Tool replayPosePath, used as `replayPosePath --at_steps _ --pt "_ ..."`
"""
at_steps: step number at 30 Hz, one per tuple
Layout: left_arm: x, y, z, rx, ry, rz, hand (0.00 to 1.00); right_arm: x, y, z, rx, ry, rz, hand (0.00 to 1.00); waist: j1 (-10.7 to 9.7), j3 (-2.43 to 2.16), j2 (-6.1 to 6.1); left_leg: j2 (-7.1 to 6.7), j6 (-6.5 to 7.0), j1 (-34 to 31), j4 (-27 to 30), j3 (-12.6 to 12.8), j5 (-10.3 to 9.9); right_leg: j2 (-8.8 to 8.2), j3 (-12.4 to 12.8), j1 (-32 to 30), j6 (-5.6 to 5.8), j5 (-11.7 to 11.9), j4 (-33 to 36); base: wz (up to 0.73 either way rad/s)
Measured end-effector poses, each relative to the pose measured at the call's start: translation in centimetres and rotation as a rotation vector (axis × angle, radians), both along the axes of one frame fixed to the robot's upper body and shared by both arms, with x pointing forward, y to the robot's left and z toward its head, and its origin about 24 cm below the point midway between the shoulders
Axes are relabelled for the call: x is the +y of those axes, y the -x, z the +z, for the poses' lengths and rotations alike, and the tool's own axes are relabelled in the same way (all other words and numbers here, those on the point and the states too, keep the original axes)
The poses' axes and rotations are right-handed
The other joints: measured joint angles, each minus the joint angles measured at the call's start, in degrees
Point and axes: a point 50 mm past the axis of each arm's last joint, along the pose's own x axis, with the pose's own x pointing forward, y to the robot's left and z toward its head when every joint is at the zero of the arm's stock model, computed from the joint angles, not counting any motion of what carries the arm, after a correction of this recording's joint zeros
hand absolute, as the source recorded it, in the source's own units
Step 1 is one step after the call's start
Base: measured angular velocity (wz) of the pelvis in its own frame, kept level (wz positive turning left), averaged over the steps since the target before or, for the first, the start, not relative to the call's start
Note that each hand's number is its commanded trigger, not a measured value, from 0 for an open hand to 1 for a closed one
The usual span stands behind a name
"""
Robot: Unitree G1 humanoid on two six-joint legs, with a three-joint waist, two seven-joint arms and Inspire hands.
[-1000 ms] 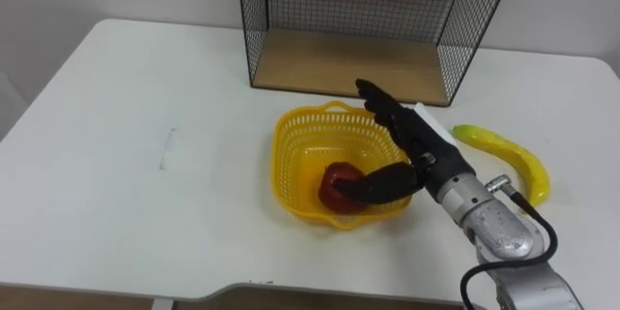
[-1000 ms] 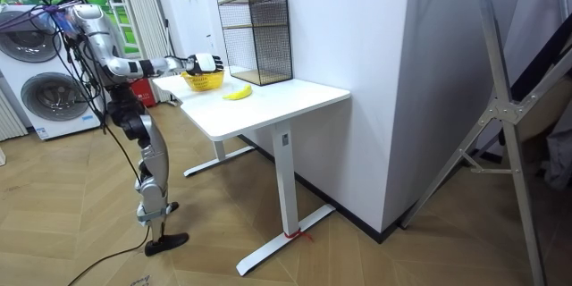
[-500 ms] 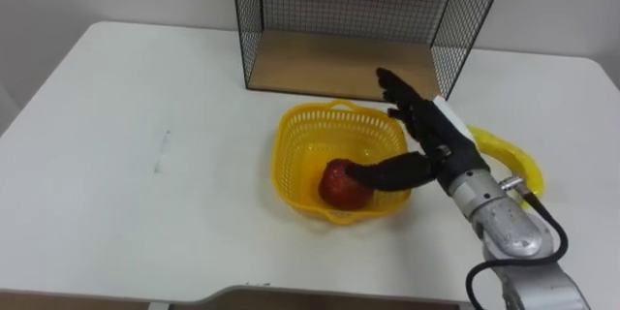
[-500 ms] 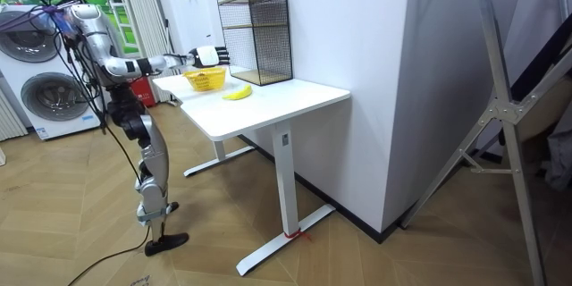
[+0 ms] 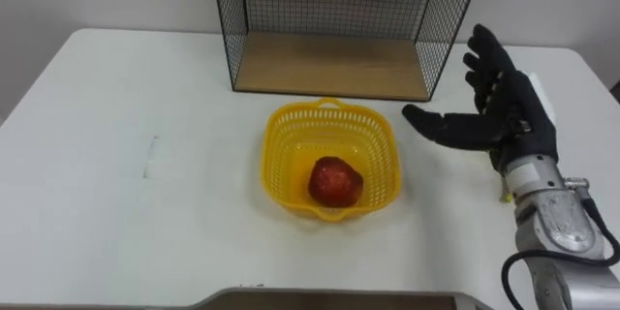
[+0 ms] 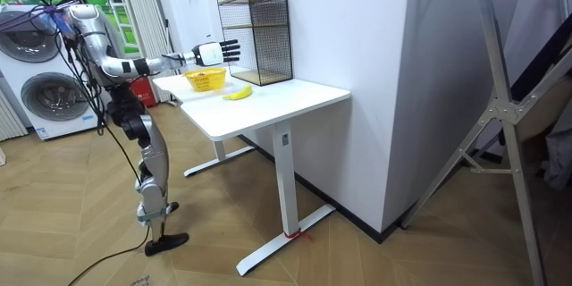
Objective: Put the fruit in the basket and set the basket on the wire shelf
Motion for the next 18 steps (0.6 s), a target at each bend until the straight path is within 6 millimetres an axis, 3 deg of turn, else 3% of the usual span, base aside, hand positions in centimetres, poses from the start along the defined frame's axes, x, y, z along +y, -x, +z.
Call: replayPosePath --at_steps 7,18 --pt "0.0 0.0 0.0 -0.001 0.000 0.009 0.00 -1.3 0.0 -1.1 0.052 -0.004 -0.084 0.00 0.1 0.05 -0.22 0.01 0.00 0.0 0.0 -0.1 0.0 -0.01 0.0 -0.1 0.00 0.0 0.0 0.00" --pt "0.3 0.3 0.1 0.007 0.009 0.036 0.00 -1.7 -0.2 -0.8 0.046 0.045 -0.122 0.00 0.0 0.03 -0.54 0.00 0.00 -0.1 -0.1 -0.1 0.0 -0.01 0.0 -0.5 0.00 0.0 0.0 0.00"
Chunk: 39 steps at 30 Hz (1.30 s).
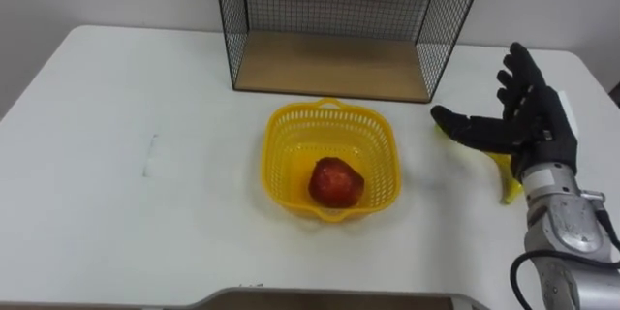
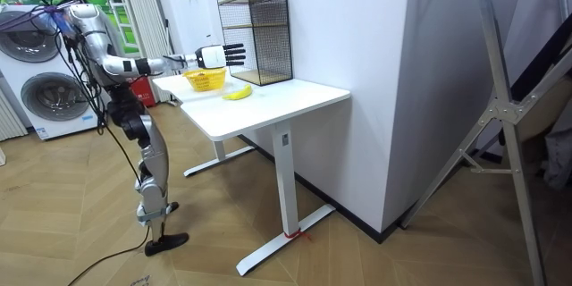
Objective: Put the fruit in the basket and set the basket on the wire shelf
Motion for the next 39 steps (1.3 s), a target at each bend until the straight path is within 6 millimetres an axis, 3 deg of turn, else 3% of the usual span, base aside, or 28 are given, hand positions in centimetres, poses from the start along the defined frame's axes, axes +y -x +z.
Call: replayPosePath --at_steps 6,13,17,23,30,39 --pt "0.6 -0.5 0.2 -0.022 -0.009 0.023 0.00 -1.6 -0.1 -0.3 0.042 0.097 -0.060 0.00 0.0 0.10 -0.34 -0.02 0.00 0.0 0.0 0.0 0.0 -0.07 -0.2 -0.4 0.01 0.0 0.0 0.00" --pt "1.2 -0.7 0.5 -0.027 -0.026 0.041 0.00 -3.2 -0.9 1.7 -0.006 0.190 -0.125 0.00 0.0 0.18 -2.27 -0.08 0.01 0.3 0.0 0.0 0.0 -0.08 0.0 0.2 0.03 0.0 0.0 0.00" --pt "1.2 -0.7 0.5 -0.025 -0.028 0.043 0.00 -3.1 -1.7 2.3 -0.018 0.233 -0.122 0.00 0.1 0.13 -2.39 -0.08 0.01 0.3 0.0 -0.1 0.0 -0.09 -0.2 0.3 0.01 0.0 0.0 0.02" --pt "1.4 -0.7 0.5 -0.022 -0.036 0.045 0.00 -4.6 -3.0 1.4 0.058 0.223 -0.182 0.00 0.4 0.26 -2.17 -0.06 0.01 0.7 -0.3 -0.3 0.0 -0.06 -0.3 0.8 0.01 0.0 0.0 0.01" --pt "1.5 -0.6 0.6 -0.024 -0.049 0.047 0.00 -4.9 -2.9 1.0 0.076 0.224 -0.190 0.00 0.4 0.19 -2.29 -0.09 0.02 0.7 -0.4 -0.3 0.0 -0.06 -0.3 0.5 0.02 0.0 0.0 0.00" --pt "1.6 -0.2 0.6 0.000 -0.031 0.053 0.00 -5.7 -2.5 -0.8 0.191 0.228 -0.158 0.00 0.4 -0.08 -2.68 -0.12 0.02 0.8 0.0 -0.5 0.0 -0.06 -0.4 0.7 0.02 0.0 0.0 0.00"
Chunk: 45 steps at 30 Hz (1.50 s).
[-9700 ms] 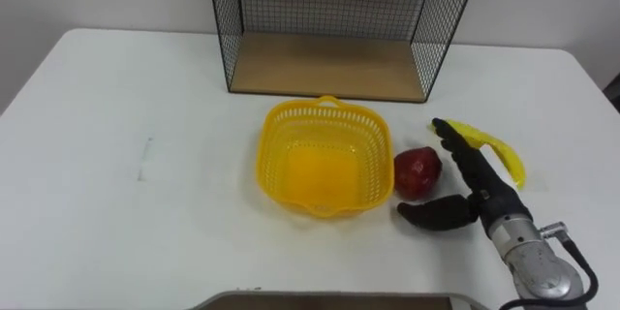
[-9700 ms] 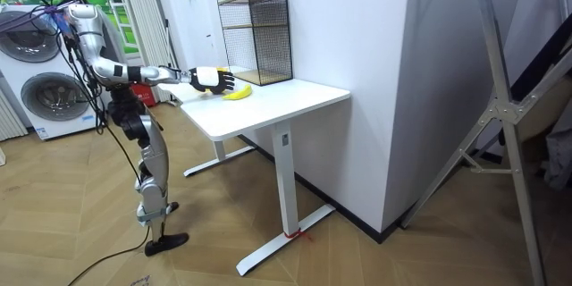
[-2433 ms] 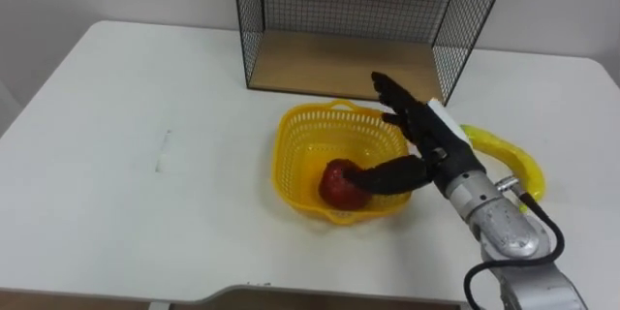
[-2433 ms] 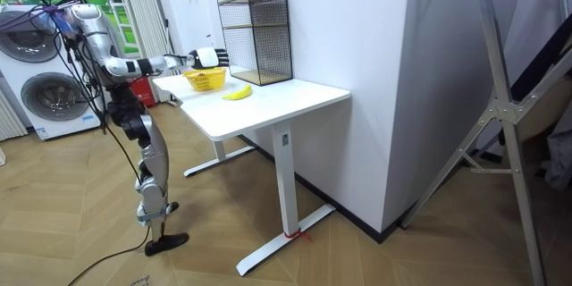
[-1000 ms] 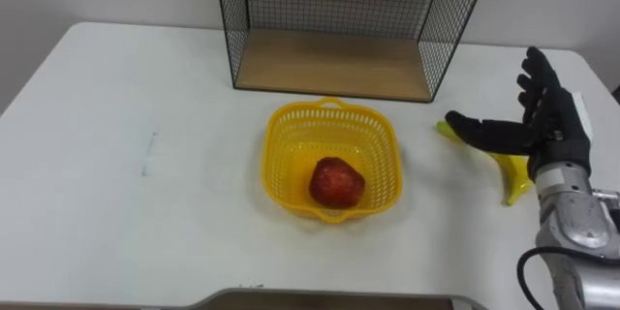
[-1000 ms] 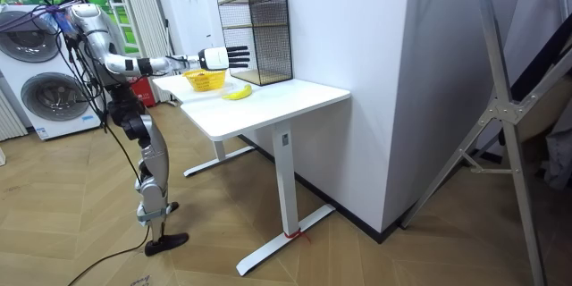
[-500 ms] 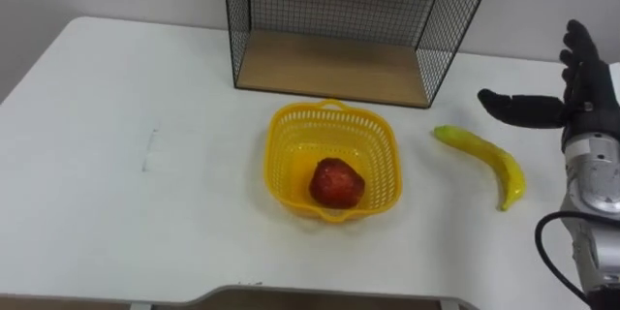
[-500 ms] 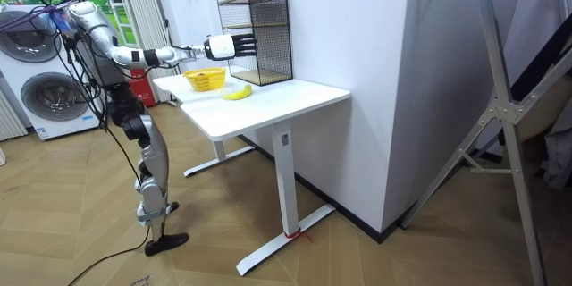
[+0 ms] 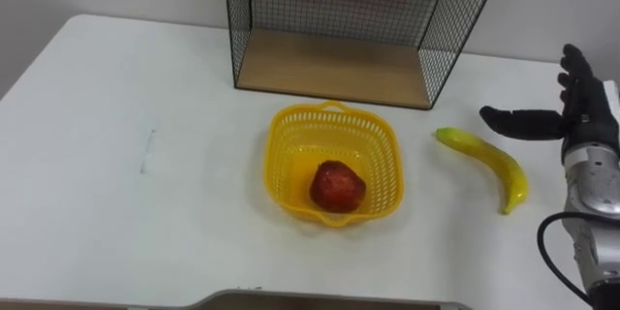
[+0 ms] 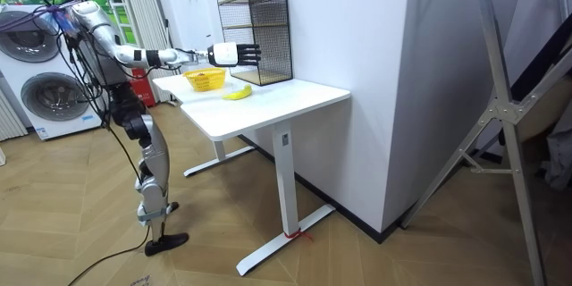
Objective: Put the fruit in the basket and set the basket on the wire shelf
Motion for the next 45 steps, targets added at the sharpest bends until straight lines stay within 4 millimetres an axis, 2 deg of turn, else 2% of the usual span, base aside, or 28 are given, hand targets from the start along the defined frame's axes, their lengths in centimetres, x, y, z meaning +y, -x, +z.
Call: replayPosePath --at_steps 13,19,26,34,45 --pt "0.7 0.4 0.2 0.020 -0.005 0.014 0.00 -0.6 1.0 -3.0 0.175 -0.047 0.053 0.00 0.0 -0.20 -0.17 -0.12 0.01 -0.1 0.6 -1.3 0.0 -0.02 -0.9 0.2 -0.01 0.0 0.1 0.01" --pt "1.2 -0.2 0.4 -0.003 -0.012 0.002 0.00 -0.7 1.5 -4.1 0.230 -0.063 0.067 0.00 0.0 0.05 0.21 -0.12 0.01 0.2 0.6 -1.6 0.0 -0.01 -1.2 0.8 -0.01 0.0 0.0 0.01" --pt "1.2 -0.6 0.4 -0.014 -0.012 -0.003 0.00 -0.8 2.0 -5.2 0.304 -0.055 0.096 0.00 0.0 0.11 0.20 -0.18 0.01 0.2 0.5 -1.6 0.0 -0.04 -1.1 1.1 -0.01 0.0 -0.1 0.00" --pt "1.2 -0.7 0.4 -0.016 -0.012 -0.005 0.00 -0.8 2.4 -6.0 0.381 -0.001 0.131 0.00 -0.1 0.08 0.25 -0.23 0.01 0.2 0.6 -1.7 0.0 -0.04 -1.2 1.1 -0.03 0.0 -0.6 0.00" --pt "1.3 -0.7 0.4 -0.010 -0.002 -0.007 0.00 -0.8 2.5 -6.1 0.424 0.076 0.166 0.00 -0.2 0.04 0.38 -0.23 0.01 0.2 0.5 -2.0 0.0 -0.03 -1.4 1.3 -0.03 0.0 -0.6 0.00"
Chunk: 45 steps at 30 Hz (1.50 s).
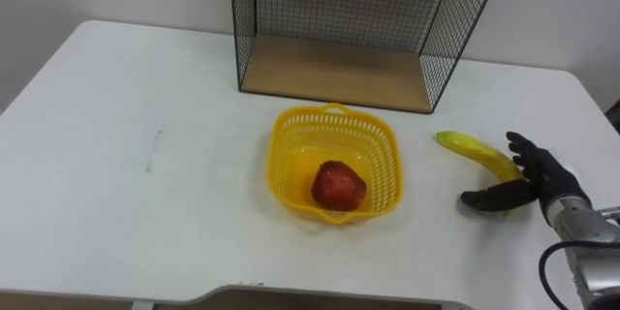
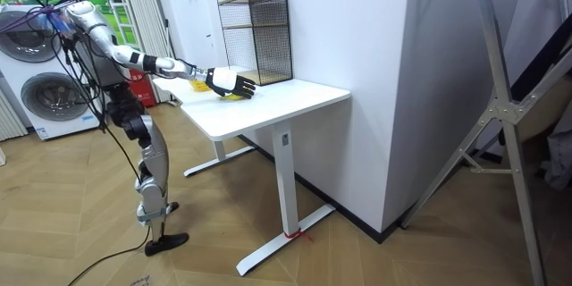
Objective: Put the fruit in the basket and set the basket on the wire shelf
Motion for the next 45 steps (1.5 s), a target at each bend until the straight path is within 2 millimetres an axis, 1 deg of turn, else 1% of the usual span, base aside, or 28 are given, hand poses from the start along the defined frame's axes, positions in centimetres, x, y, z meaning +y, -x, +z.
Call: replayPosePath --at_steps 12,21,22,28,34,45 --pt "0.0 -0.1 0.0 -0.002 0.002 0.006 0.00 -0.1 0.1 -0.1 0.010 0.016 -0.002 0.00 0.1 -0.18 -0.24 -0.01 0.00 0.1 -0.1 0.1 0.0 0.01 0.1 0.0 0.00 0.0 0.0 0.00" --pt "0.0 0.0 0.0 -0.002 0.002 0.006 0.00 -0.1 0.1 -0.2 0.013 0.020 0.000 0.00 0.2 -0.15 -0.21 -0.01 0.00 0.2 -0.1 0.1 0.0 0.01 0.2 0.0 0.00 0.0 0.0 0.00" --pt "0.0 0.0 0.0 -0.002 0.002 0.006 0.00 -0.1 0.1 -0.1 0.013 0.020 0.000 1.00 0.2 -0.15 -0.21 -0.01 0.00 0.1 -0.1 0.1 0.0 0.01 0.1 0.0 0.00 0.0 0.0 0.00" --pt "0.0 0.0 0.0 -0.001 0.003 0.005 0.00 -0.1 0.1 -0.1 0.013 0.041 0.004 1.00 0.2 -0.14 -0.23 -0.01 0.00 0.2 -0.1 0.1 0.0 0.01 0.1 0.0 -0.01 0.0 0.0 0.00" --pt "0.0 0.0 0.0 0.001 0.004 0.003 0.00 -1.4 0.3 0.5 0.022 0.136 -0.005 1.00 0.3 -0.11 -0.23 0.00 0.00 0.2 -0.1 0.1 0.0 0.03 0.1 0.1 0.00 0.0 0.0 0.00" --pt "0.0 0.0 0.0 0.001 0.005 0.004 0.00 -1.6 0.8 0.1 0.039 0.144 -0.012 1.00 0.3 -0.03 -0.37 0.01 0.00 0.5 -0.6 0.5 0.0 0.03 0.4 0.0 0.00 0.0 0.0 0.00"
